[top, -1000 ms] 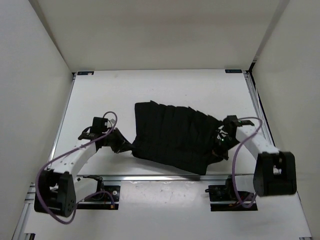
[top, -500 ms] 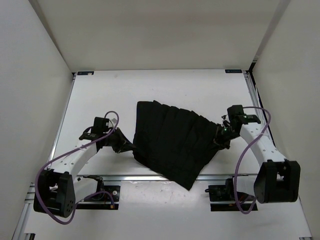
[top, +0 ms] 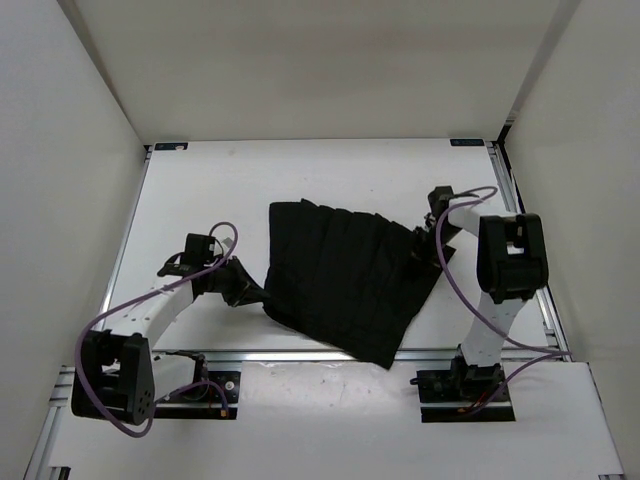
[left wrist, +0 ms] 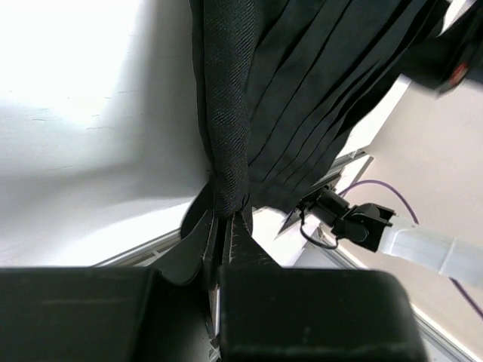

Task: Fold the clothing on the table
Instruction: Fold the skirt

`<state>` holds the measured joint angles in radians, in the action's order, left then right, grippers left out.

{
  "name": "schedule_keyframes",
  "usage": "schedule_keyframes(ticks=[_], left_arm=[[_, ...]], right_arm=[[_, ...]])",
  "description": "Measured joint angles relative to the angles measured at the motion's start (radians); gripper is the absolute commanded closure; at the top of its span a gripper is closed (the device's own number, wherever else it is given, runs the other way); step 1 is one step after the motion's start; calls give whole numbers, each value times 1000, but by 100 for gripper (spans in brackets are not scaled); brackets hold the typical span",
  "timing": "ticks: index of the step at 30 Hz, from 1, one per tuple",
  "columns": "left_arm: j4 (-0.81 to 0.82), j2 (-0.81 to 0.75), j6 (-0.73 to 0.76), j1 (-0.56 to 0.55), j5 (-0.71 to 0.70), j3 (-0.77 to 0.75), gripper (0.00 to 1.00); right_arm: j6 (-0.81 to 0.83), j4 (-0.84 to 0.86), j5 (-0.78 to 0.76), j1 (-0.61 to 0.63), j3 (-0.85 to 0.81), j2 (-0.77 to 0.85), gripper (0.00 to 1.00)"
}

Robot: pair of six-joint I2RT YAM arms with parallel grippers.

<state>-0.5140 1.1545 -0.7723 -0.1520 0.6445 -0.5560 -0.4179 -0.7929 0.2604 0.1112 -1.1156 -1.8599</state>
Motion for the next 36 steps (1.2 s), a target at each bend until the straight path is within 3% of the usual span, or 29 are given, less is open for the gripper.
schedule_keyframes(ticks=[9, 10, 11, 13, 14, 17, 25, 31, 36], left_arm=[[46, 51, -4, 17, 58, 0, 100], [65, 64, -17, 22, 60, 0, 100], [85, 77, -32, 27, 60, 0, 100], [124, 105, -60, 30, 61, -2, 100], [138, 121, -71, 29, 59, -9, 100], [176, 156, -97, 11, 57, -35, 100], [246, 148, -140, -35, 51, 21, 100], [238, 146, -145, -58, 51, 41, 100], [237, 146, -142, -76, 49, 41, 100]], right_arm=[[57, -19, -19, -13, -645, -382, 98], [64, -11, -23, -12, -688, -394, 94], [70, -8, -24, -8, -710, -394, 82], [87, 0, -32, 3, -718, -355, 73], [95, 6, -37, 11, -701, -322, 67], [111, 9, -41, 36, -585, -161, 60], [73, -34, -12, 70, -96, 278, 59], [-25, -43, 39, 140, 244, 400, 57], [-76, -29, 52, 155, 324, 454, 54]])
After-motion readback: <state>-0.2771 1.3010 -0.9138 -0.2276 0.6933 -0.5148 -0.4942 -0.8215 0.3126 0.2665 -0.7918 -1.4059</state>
